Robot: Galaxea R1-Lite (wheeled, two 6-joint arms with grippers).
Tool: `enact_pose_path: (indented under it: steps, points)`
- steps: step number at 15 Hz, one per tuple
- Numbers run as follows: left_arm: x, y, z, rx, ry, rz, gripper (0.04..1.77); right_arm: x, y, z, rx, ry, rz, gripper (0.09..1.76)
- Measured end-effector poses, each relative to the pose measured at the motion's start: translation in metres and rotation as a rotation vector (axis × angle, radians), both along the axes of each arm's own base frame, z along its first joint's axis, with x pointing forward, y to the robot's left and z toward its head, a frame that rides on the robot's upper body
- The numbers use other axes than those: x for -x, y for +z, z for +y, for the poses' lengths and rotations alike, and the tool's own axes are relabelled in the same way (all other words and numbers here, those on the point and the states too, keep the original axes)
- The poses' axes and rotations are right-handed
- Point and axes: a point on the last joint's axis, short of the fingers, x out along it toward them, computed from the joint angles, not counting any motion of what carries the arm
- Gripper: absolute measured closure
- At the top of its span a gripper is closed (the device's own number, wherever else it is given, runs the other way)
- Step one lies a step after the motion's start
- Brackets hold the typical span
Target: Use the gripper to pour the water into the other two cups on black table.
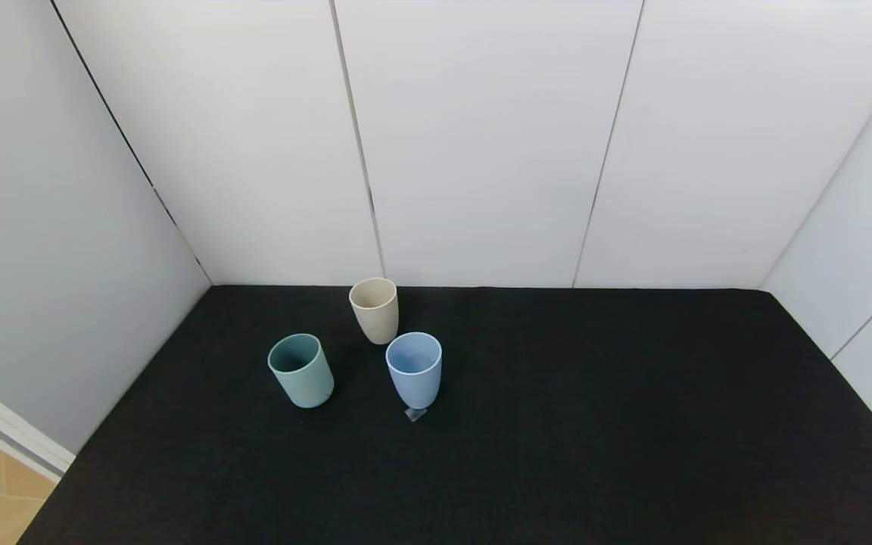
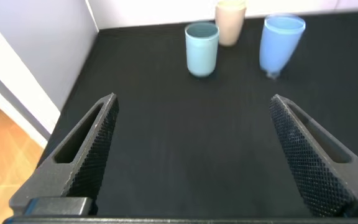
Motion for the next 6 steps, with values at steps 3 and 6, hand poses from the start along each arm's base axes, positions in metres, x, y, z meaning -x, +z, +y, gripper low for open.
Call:
enact_pose_path:
  steps: [3, 6]
  points:
    - [-0.0001, 0.0000, 0.0003, 0.050, 0.012, -0.002, 0.09, 0.0000, 0.0000, 0.0000, 0.000, -0.001, 0.000, 0.14]
    - [-0.0001, 0.0002, 0.0004, 0.062, 0.016, -0.004, 0.09, 0.0000, 0.0000, 0.0000, 0.000, 0.000, 0.000, 0.14]
